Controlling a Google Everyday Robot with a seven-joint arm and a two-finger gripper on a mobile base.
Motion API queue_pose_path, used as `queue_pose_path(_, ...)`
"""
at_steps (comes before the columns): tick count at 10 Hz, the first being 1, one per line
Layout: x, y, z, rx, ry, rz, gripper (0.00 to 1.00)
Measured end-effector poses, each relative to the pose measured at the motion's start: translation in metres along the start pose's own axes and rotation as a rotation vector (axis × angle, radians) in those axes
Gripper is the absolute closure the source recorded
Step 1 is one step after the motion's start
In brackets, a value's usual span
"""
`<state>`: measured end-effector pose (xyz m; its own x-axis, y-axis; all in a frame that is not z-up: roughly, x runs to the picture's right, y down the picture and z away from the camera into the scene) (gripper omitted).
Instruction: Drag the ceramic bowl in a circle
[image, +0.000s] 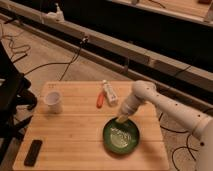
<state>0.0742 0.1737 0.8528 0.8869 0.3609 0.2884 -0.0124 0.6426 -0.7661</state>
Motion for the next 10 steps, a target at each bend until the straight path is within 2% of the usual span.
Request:
queue_pose_path(1, -0.020, -0.007, 0.005, -0.005, -0.006, -0.038, 1.00)
queue_pose_path(3, -0.060, 0.002, 0.021, -0.048, -0.026, -0.127, 1.00)
queue_pose_path(6, -0.089, 0.044, 0.044, -0.142, -0.052, -0.215, 1.00)
queue_pose_path(8, -0.079, 0.064, 0.049, -0.173, -0.061, -0.201, 1.00)
queue_pose_path(9, -0.068, 0.067, 0.048, -0.173, -0.062, -0.175, 1.00)
queue_pose_path(10, -0.046, 0.067, 0.042, -0.161, -0.053, -0.122, 1.00)
